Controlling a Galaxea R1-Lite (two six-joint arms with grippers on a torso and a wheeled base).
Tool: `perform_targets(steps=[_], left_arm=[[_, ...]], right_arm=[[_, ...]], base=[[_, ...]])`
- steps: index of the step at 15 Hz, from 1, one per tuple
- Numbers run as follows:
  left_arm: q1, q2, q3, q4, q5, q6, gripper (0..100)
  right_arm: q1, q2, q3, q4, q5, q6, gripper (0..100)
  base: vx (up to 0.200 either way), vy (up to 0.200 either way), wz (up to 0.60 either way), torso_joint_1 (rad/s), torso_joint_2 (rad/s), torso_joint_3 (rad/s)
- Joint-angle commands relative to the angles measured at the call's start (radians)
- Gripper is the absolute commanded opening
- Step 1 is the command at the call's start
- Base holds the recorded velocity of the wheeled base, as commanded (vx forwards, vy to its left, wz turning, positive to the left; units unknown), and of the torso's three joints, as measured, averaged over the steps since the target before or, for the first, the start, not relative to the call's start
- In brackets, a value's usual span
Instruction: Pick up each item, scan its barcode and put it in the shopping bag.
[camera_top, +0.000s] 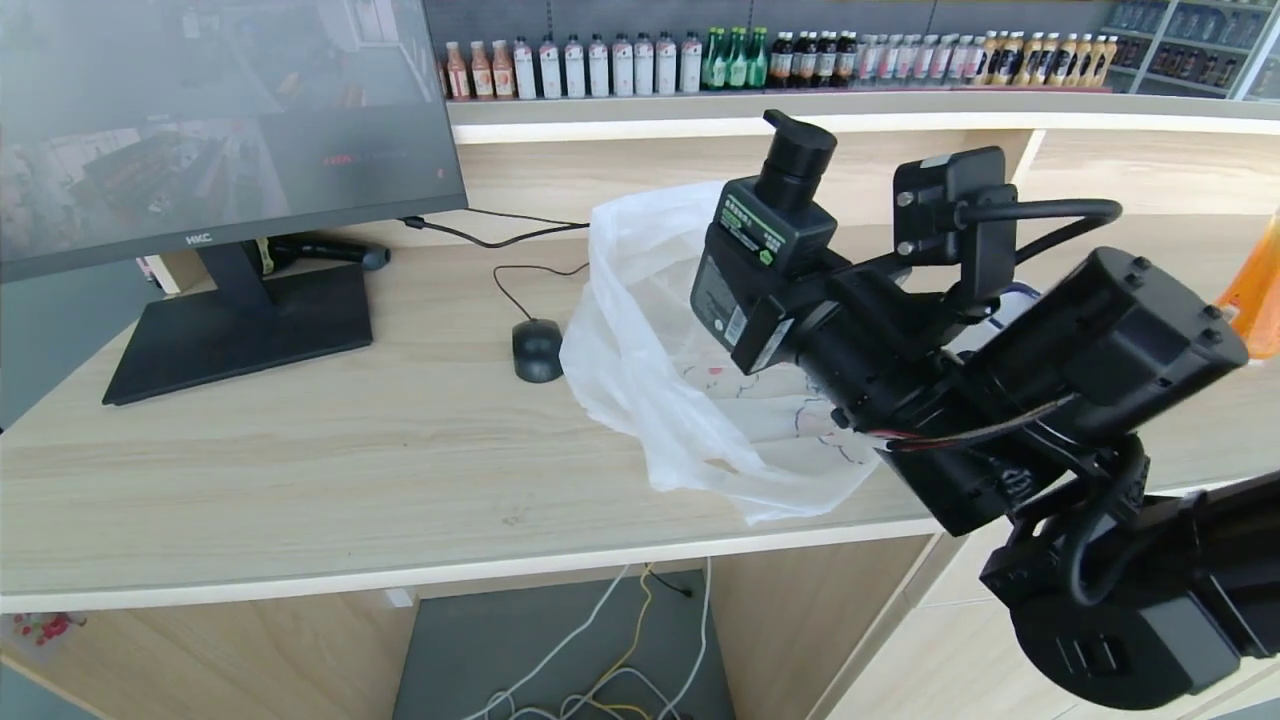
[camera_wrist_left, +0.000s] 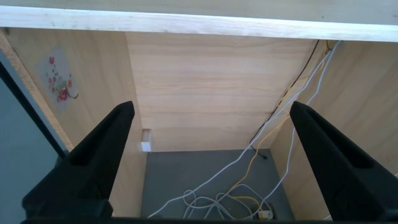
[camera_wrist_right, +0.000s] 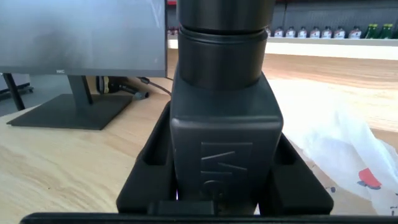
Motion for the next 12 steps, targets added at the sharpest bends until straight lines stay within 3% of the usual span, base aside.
perform_targets(steps=[1, 6, 12], left_arm=[[0.000, 0.000, 0.000, -0.001, 0.000, 0.000, 100], [0.000, 0.000, 0.000, -0.001, 0.000, 0.000, 100], [0.000, 0.000, 0.000, -0.001, 0.000, 0.000, 100]], right_arm=[[-0.009, 0.008, -0.090, 0.094, -0.013, -0.003, 0], [-0.026, 0.038, -0.282, 0.314, -0.034, -0.006, 0], [-0.052, 0.111, -0.308, 0.331, -0.033, -0.005, 0]], base=[[0.000, 0.000, 0.00, 0.000, 0.00, 0.000], [0.000, 0.000, 0.00, 0.000, 0.00, 0.000], [0.000, 0.000, 0.00, 0.000, 0.00, 0.000]])
